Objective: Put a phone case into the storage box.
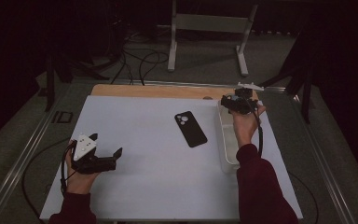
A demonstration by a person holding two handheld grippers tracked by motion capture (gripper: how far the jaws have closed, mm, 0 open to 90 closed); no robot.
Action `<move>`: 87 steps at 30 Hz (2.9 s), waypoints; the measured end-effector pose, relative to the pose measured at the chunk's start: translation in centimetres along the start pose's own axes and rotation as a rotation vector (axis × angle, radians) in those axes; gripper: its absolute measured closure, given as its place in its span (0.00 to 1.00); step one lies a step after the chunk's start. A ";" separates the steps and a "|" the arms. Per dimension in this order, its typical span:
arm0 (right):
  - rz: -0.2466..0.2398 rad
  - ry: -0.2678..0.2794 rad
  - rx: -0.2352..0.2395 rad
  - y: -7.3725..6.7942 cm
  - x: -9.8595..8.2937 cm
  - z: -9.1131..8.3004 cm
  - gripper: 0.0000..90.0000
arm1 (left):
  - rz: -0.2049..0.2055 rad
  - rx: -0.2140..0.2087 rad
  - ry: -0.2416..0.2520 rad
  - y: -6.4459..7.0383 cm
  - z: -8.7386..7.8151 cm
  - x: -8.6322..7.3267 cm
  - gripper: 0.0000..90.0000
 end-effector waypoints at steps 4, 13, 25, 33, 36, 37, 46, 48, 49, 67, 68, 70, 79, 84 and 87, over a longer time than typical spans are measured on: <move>0.015 -0.043 0.002 0.2 -0.6 0.6 0.18 | -0.002 -0.002 0.002 0.0 0.0 0.0 0.00; 0.009 -0.039 -0.005 0.1 -0.6 1.4 0.18 | 0.001 -0.007 0.000 0.1 0.1 0.0 0.00; -0.011 -0.026 -0.020 0.2 -0.5 1.7 0.10 | -0.004 -0.016 0.001 0.1 -0.1 0.0 0.00; -0.003 0.003 -0.019 0.5 0.0 1.3 0.09 | -0.004 -0.018 0.004 0.2 -0.1 0.0 0.00; -0.008 0.004 -0.007 0.3 0.0 1.1 0.10 | -0.003 -0.017 0.004 0.2 -0.1 0.1 0.00; -0.009 0.004 -0.001 0.3 0.0 1.0 0.10 | -0.003 -0.017 0.004 0.2 -0.1 0.1 0.00; -0.013 0.006 0.068 -0.4 -0.1 -0.3 0.12 | 0.003 -0.016 0.000 0.3 0.0 0.1 0.00; -0.012 0.015 0.086 -0.7 -0.2 -0.8 0.12 | 0.004 -0.014 -0.001 0.3 0.0 0.0 0.00; -0.016 0.017 0.091 -0.9 -0.2 -1.0 0.12 | 0.004 -0.014 -0.001 0.3 0.0 0.0 0.00; -0.093 0.072 0.256 -3.9 -0.7 -5.4 0.12 | 0.006 -0.020 0.000 0.4 0.2 0.0 0.00; -0.090 0.076 0.267 -4.0 -0.7 -5.6 0.12 | 0.008 -0.021 -0.002 0.5 0.2 0.0 0.00; -0.086 0.087 0.289 -4.1 -0.9 -6.2 0.12 | 0.006 -0.023 -0.001 0.5 0.2 0.0 0.00; -0.146 0.130 0.348 -4.9 -2.1 -9.0 0.11 | 0.008 -0.031 0.000 0.7 0.6 0.1 0.00; -0.161 0.133 0.364 -5.0 -3.0 -9.9 0.11 | 0.015 -0.041 0.001 1.1 0.7 0.2 0.00; -0.162 0.138 0.369 -4.9 -3.3 -10.3 0.11 | 0.020 -0.048 -0.001 1.3 1.0 0.4 0.00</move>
Point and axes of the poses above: each handheld gripper's, and its own axes: z roughly forward along the jaws, x roughly out of its top, y roughly to its right, the point moved 6 cm from there along z, roughly forward along the jaws, and after that the axes turned 1 degree about z, right-handed, at the moved point
